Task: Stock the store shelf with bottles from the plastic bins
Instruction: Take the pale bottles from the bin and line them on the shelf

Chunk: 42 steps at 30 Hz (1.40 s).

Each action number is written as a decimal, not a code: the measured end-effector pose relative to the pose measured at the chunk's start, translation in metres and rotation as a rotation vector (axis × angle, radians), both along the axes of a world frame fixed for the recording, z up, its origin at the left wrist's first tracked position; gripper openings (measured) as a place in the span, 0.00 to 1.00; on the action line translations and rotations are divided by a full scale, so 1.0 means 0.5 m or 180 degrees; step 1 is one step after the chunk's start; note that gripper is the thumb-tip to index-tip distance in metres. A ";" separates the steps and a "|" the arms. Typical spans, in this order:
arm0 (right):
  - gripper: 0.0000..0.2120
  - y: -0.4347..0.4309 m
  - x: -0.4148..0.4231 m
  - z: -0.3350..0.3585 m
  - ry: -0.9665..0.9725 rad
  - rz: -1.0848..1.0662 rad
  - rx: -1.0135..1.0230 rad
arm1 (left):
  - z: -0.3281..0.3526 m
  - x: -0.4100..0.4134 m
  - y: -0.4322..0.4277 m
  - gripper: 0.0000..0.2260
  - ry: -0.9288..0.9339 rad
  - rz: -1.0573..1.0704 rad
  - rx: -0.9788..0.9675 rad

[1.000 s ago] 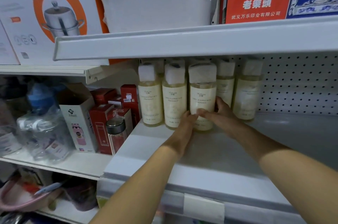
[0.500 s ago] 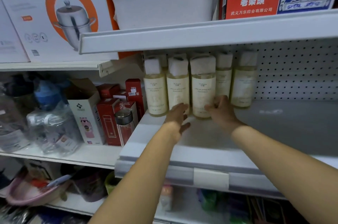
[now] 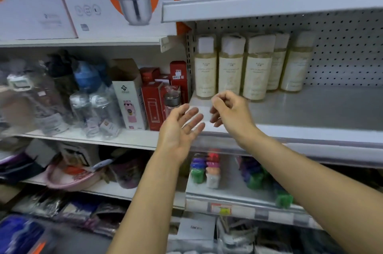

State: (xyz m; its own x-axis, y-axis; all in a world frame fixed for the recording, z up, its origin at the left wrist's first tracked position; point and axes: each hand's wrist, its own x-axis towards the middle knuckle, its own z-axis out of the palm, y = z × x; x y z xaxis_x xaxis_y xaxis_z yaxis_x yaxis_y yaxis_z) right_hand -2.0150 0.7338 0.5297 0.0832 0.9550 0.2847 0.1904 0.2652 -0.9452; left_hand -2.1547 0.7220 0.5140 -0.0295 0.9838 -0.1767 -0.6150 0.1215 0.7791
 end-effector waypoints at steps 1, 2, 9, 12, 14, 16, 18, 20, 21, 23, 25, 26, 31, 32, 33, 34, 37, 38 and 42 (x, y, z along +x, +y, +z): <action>0.06 -0.018 -0.021 -0.007 -0.0010 0.0073 -0.0030 | -0.011 -0.019 -0.015 0.13 -0.0019 -0.0007 -0.0049; 0.07 -0.035 -0.040 -0.016 -0.0031 0.0124 -0.0073 | -0.023 -0.037 -0.031 0.12 -0.0022 -0.0005 -0.0098; 0.07 -0.114 -0.154 -0.147 0.0052 0.0400 -0.0600 | -0.148 -0.162 -0.109 0.09 0.0040 0.0167 -0.0517; 0.08 -0.134 -0.182 -0.229 0.0088 0.0509 -0.0925 | -0.221 -0.203 -0.140 0.08 0.0035 0.0212 -0.0830; 0.08 -0.145 -0.197 -0.288 0.0072 0.0561 -0.1229 | -0.278 -0.225 -0.158 0.07 0.0050 0.0188 -0.1058; 0.08 -0.155 -0.209 -0.345 0.0069 0.0567 -0.1562 | -0.340 -0.246 -0.171 0.06 0.0040 0.0177 -0.1291; 0.08 -0.162 -0.218 -0.403 0.0031 0.0563 -0.1854 | -0.405 -0.265 -0.180 0.07 0.0036 0.0186 -0.1532; 0.08 -0.168 -0.224 -0.461 -0.0016 0.0580 -0.2096 | -0.470 -0.282 -0.188 0.07 0.0057 0.0189 -0.1747; 0.09 -0.170 -0.226 -0.493 -0.0017 0.0592 -0.2229 | -0.502 -0.289 -0.193 0.08 0.0067 0.0196 -0.1859; 0.09 -0.173 -0.232 -0.557 -0.0020 0.0591 -0.2524 | -0.565 -0.299 -0.203 0.07 0.0092 0.0224 -0.2097; 0.08 -0.176 -0.238 -0.624 0.0006 0.0577 -0.2827 | -0.629 -0.309 -0.211 0.08 0.0138 0.0260 -0.2297; 0.08 -0.178 -0.242 -0.658 0.0025 0.0568 -0.2971 | -0.662 -0.314 -0.214 0.08 0.0174 0.0272 -0.2393; 0.08 -0.182 -0.252 -0.814 0.0220 0.0497 -0.3624 | -0.810 -0.321 -0.228 0.08 0.0374 0.0220 -0.2805; 0.08 -0.183 -0.254 -0.841 0.0282 0.0469 -0.3757 | -0.836 -0.319 -0.231 0.08 0.0425 0.0183 -0.2872; 0.09 -0.184 -0.254 -0.868 0.0342 0.0429 -0.3890 | -0.861 -0.316 -0.233 0.07 0.0469 0.0154 -0.2943; 0.10 -0.184 -0.253 -0.896 0.0384 0.0379 -0.4021 | -0.888 -0.314 -0.234 0.07 0.0502 0.0137 -0.3027; 0.16 -0.184 -0.252 -0.983 0.0399 0.0270 -0.4342 | -0.970 -0.308 -0.236 0.08 0.0561 0.0059 -0.3233; 0.17 -0.182 -0.253 -1.011 0.0409 0.0245 -0.4423 | -0.996 -0.306 -0.235 0.08 0.0569 0.0033 -0.3277; 0.23 -0.176 -0.265 -1.103 0.0629 0.0179 -0.4724 | -1.087 -0.302 -0.226 0.14 0.0732 -0.0085 -0.3409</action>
State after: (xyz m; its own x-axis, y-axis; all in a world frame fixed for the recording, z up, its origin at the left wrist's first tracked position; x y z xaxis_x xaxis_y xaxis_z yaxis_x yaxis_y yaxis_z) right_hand -2.1475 0.6459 -0.0220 -0.0420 0.3601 -0.9320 0.0532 -0.9307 -0.3620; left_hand -2.3057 0.6089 -0.0297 -0.1522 0.3243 -0.9336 -0.4556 0.8153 0.3575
